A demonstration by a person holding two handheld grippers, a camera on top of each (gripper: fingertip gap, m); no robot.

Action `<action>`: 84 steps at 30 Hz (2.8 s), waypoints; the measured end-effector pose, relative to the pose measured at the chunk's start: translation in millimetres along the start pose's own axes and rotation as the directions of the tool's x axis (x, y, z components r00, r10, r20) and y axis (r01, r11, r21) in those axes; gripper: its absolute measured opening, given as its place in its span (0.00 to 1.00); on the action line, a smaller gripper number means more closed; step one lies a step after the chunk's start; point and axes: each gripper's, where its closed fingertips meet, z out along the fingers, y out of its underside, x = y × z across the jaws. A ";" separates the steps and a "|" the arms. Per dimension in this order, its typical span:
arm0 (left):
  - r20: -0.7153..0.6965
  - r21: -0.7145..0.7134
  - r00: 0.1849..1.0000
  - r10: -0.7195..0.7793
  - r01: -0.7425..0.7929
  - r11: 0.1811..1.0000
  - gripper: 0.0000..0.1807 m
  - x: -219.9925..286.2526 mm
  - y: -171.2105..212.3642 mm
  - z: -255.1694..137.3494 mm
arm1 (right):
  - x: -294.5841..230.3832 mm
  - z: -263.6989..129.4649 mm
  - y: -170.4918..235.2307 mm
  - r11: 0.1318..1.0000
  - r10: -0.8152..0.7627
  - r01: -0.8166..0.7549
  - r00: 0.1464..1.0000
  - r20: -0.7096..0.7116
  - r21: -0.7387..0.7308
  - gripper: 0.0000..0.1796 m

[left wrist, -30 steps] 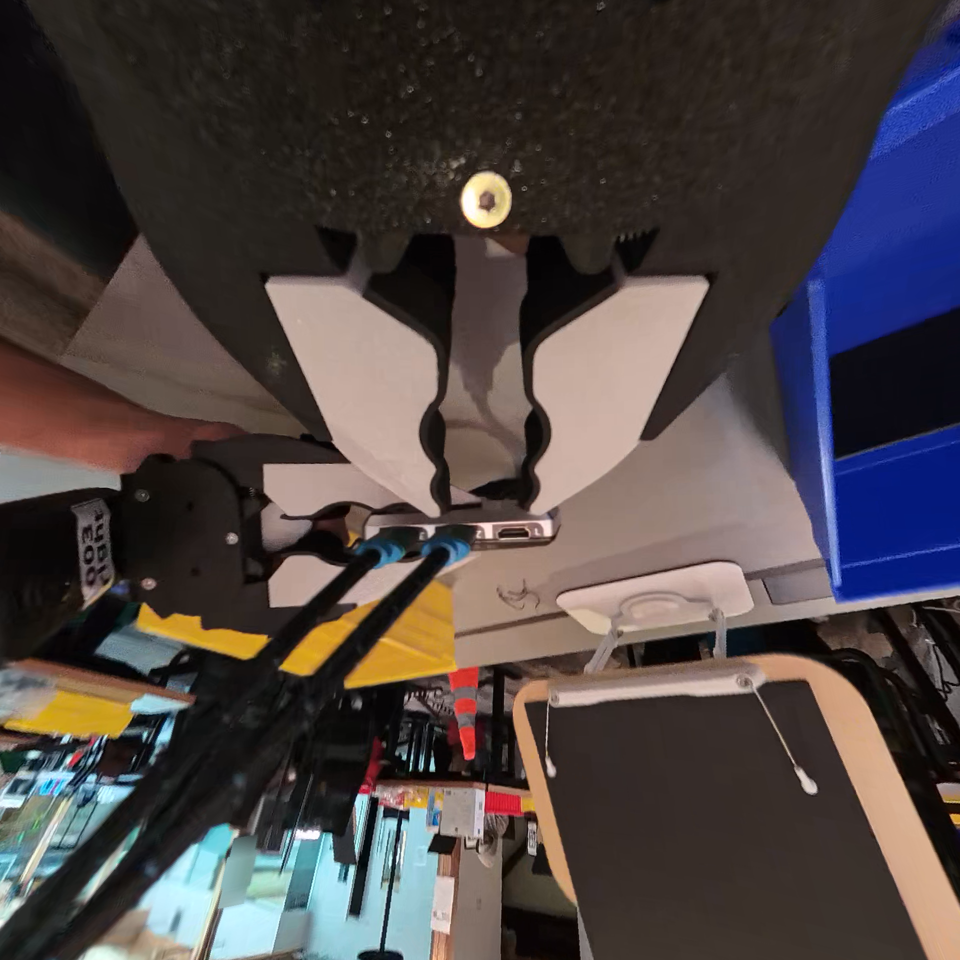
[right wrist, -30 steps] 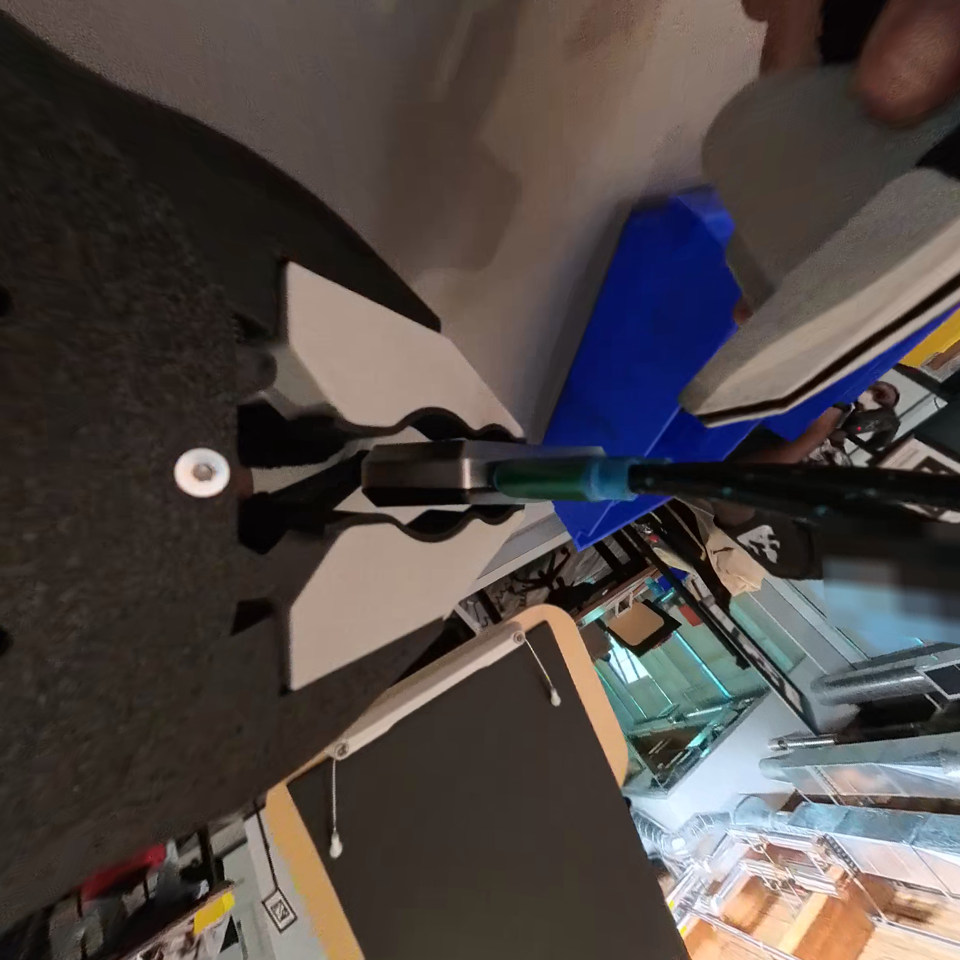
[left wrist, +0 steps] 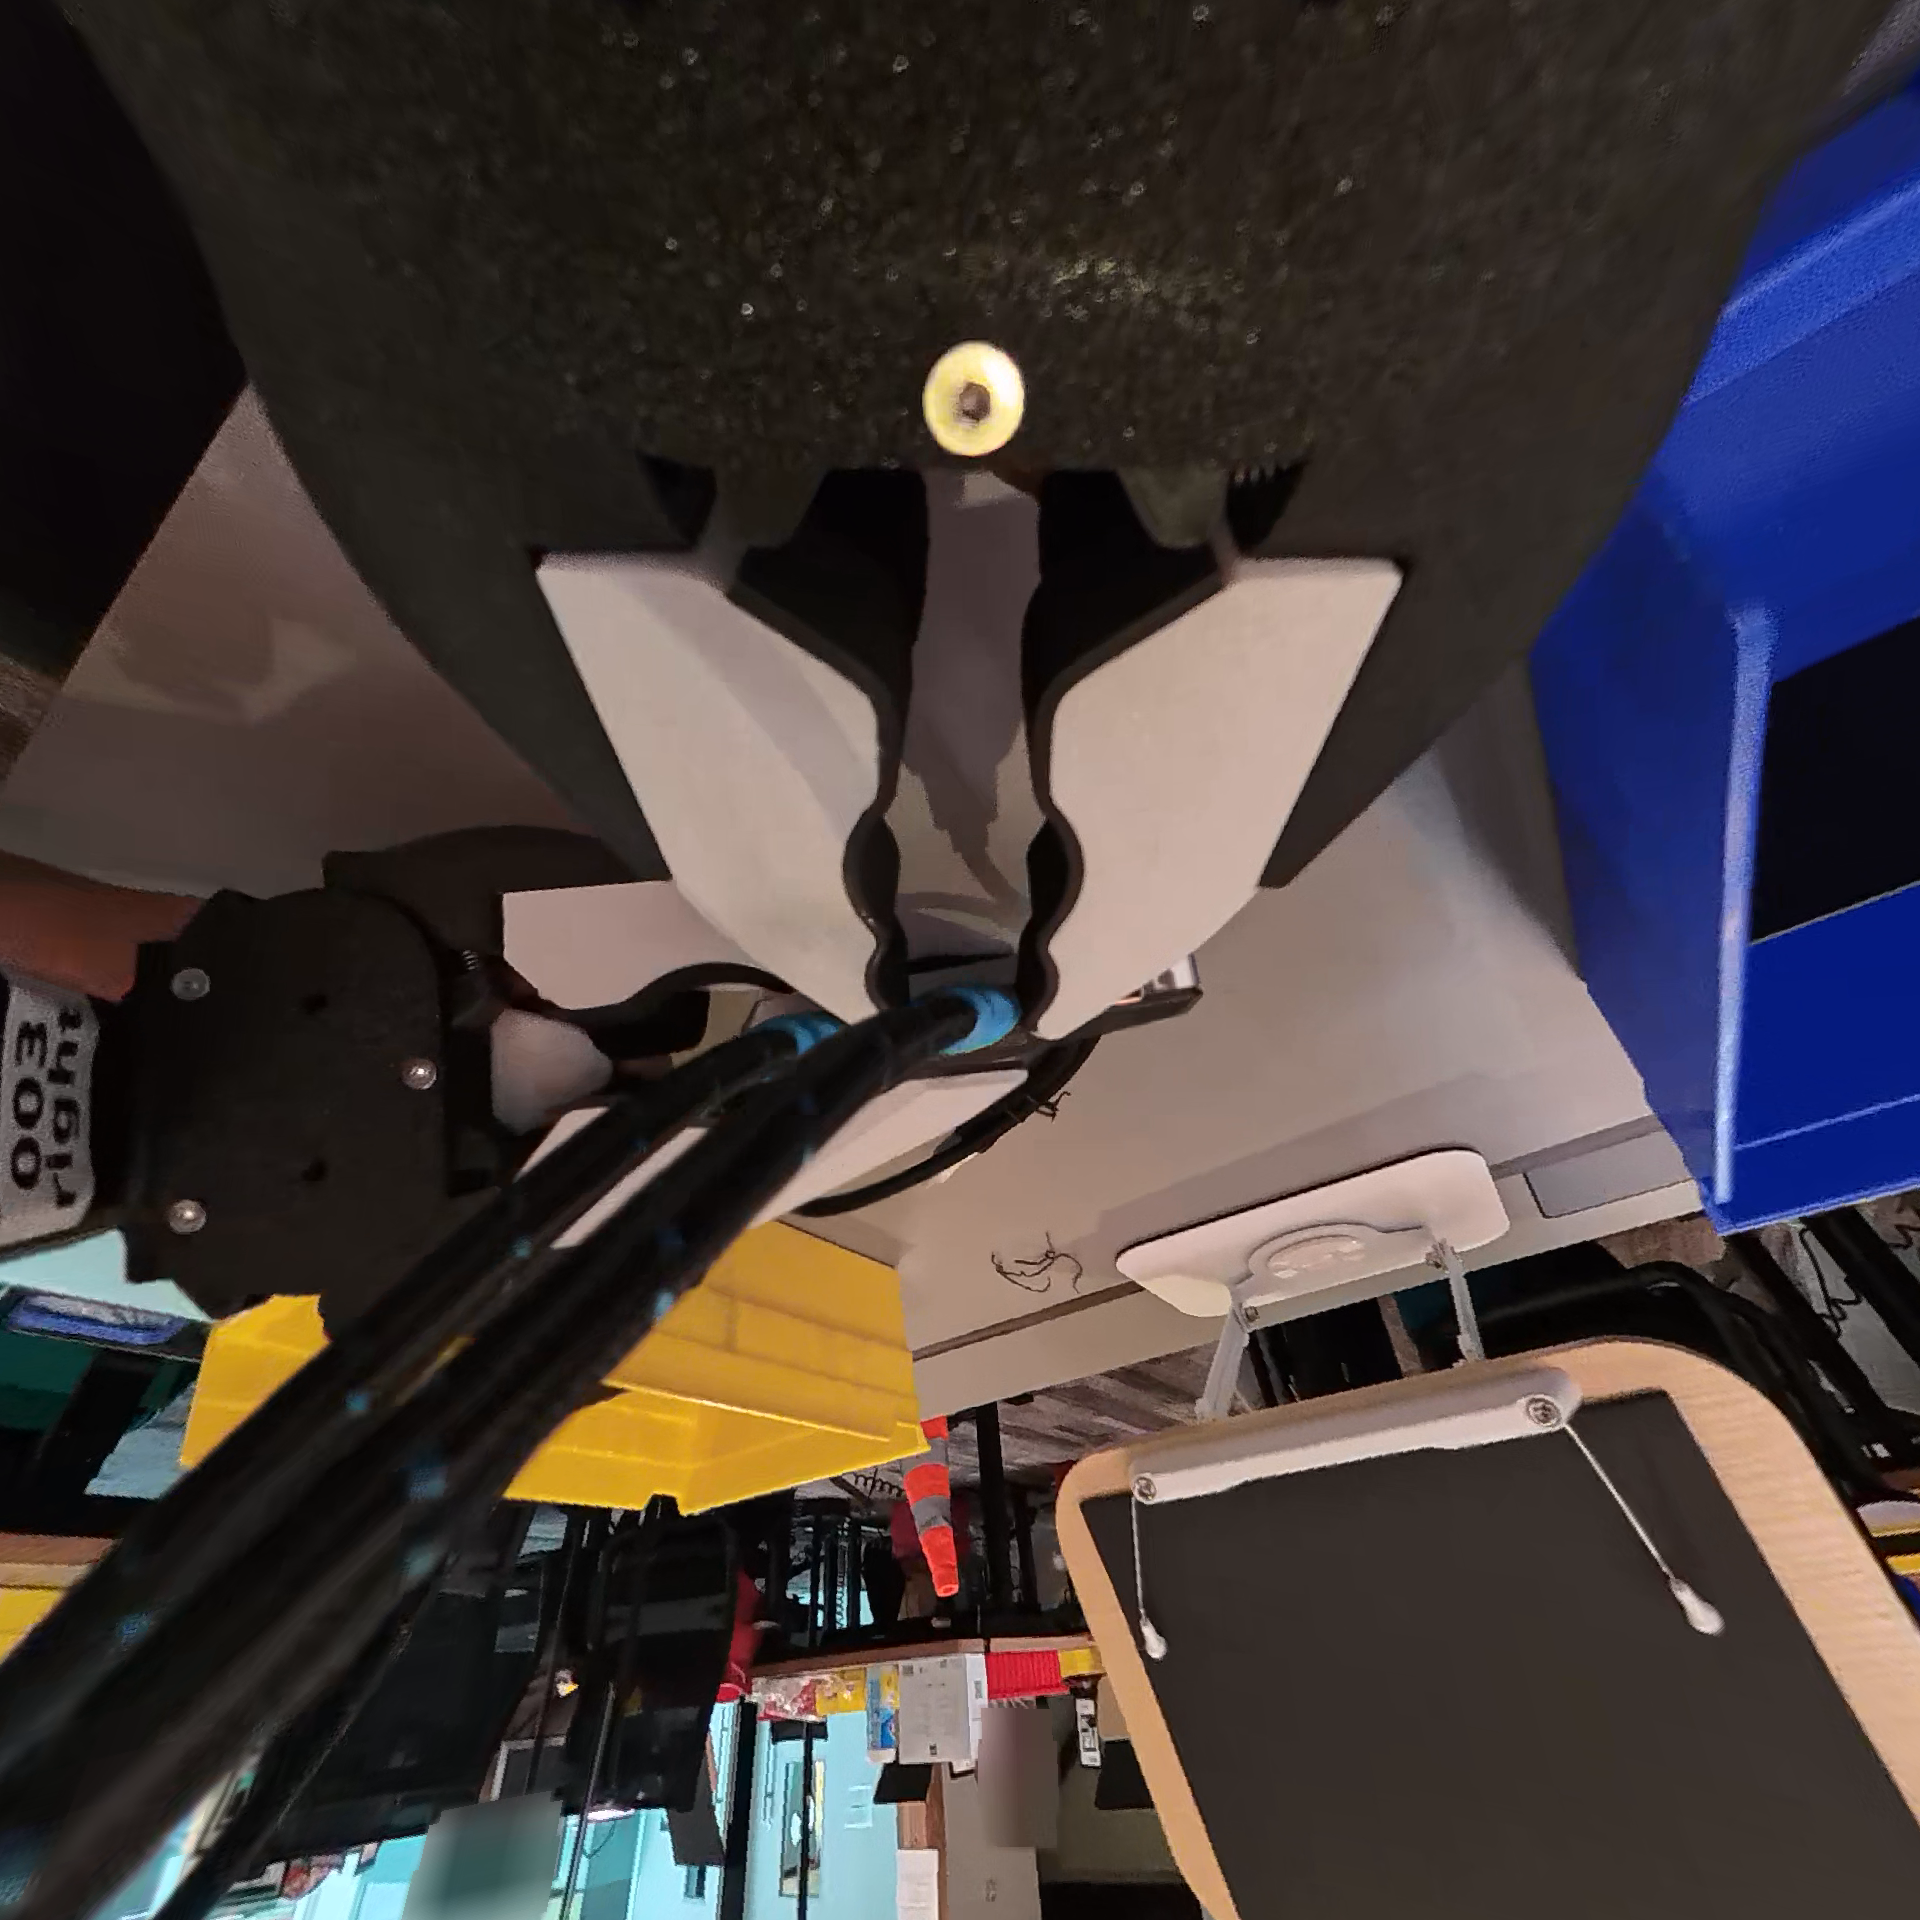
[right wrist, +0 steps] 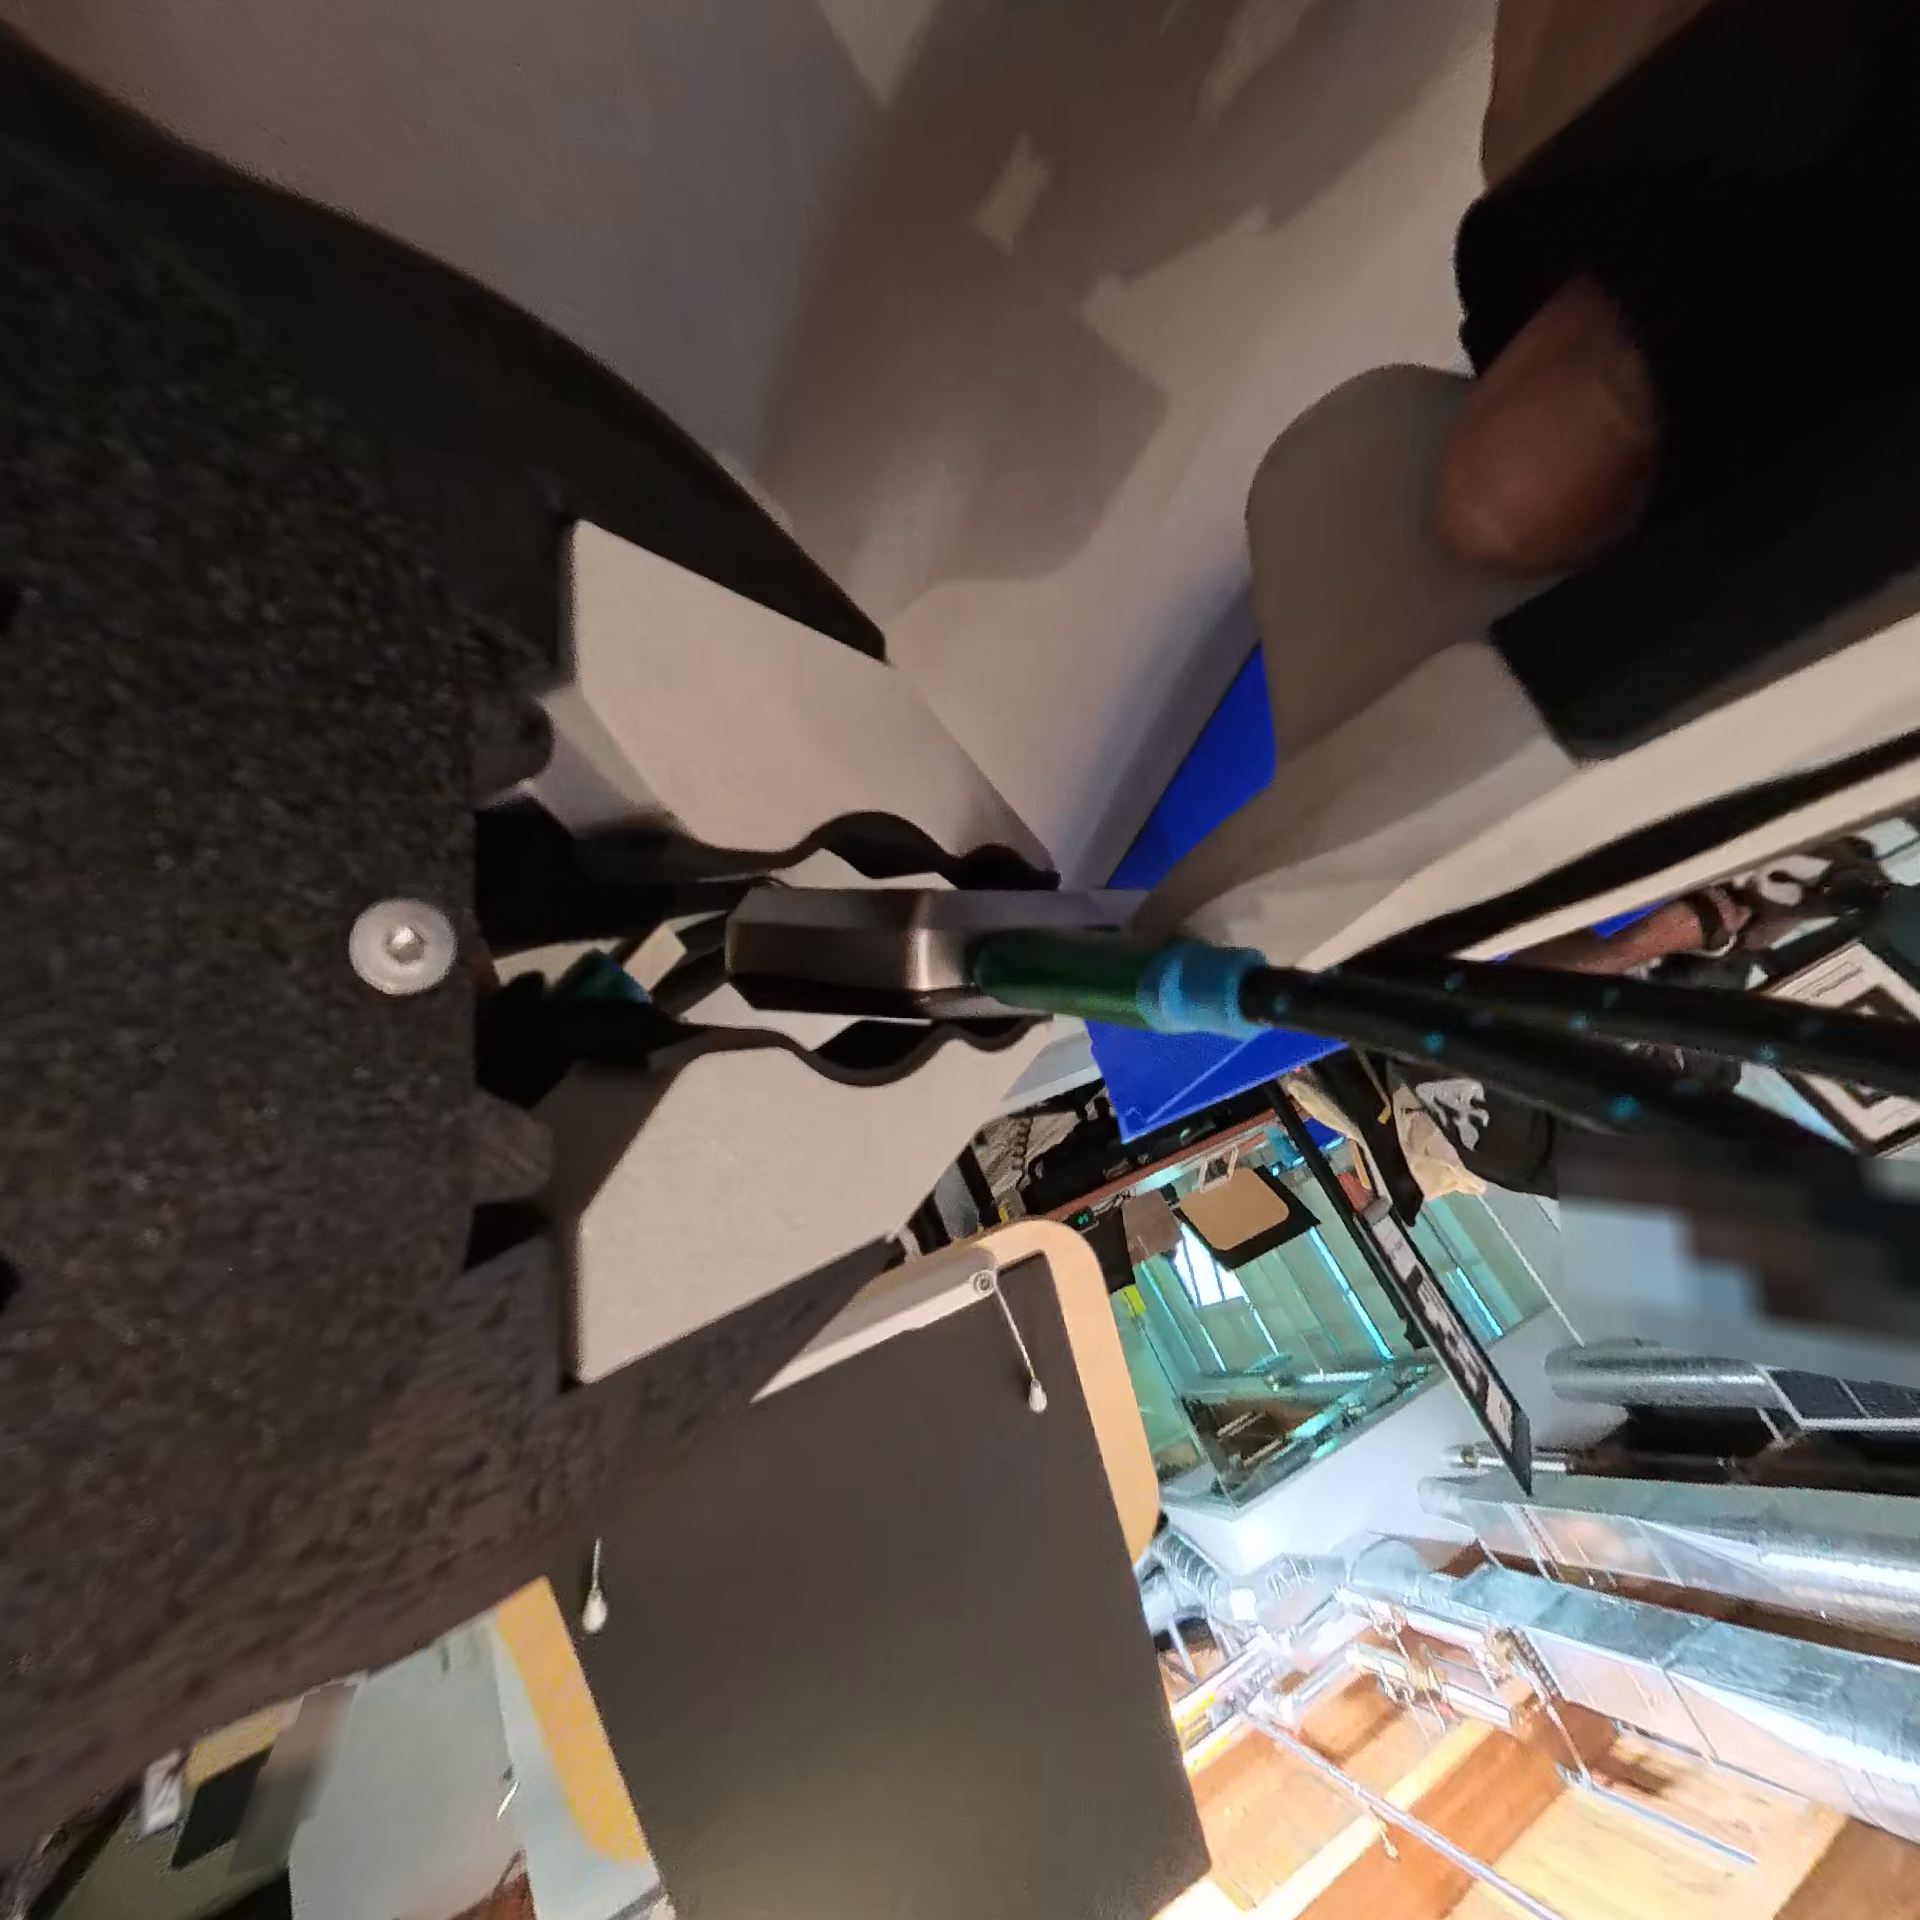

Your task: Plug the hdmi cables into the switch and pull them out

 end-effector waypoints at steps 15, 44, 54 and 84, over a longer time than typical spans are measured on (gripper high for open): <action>0.078 0.010 0.994 0.079 -0.080 0.997 0.11 -5.3 -12.6 -12.7 | 40.4 -5.0 61.5 0.984 0.027 -0.047 0.993 -0.116 -0.172 0.11; -0.126 -0.181 0.992 -0.003 -0.020 0.983 0.21 22.9 18.8 16.7 | 12.8 4.8 55.1 0.982 -0.040 0.023 0.995 -0.090 -0.188 0.11; -0.016 -0.132 0.999 0.049 -0.051 0.990 0.03 15.5 13.2 27.4 | -2.8 11.9 42.2 0.971 -0.133 0.117 0.989 -0.060 -0.210 0.12; 0.059 -0.145 0.998 0.002 0.007 0.989 0.12 5.1 6.7 18.0 | 11.0 17.9 22.5 0.976 -0.166 0.143 0.977 -0.134 -0.165 0.12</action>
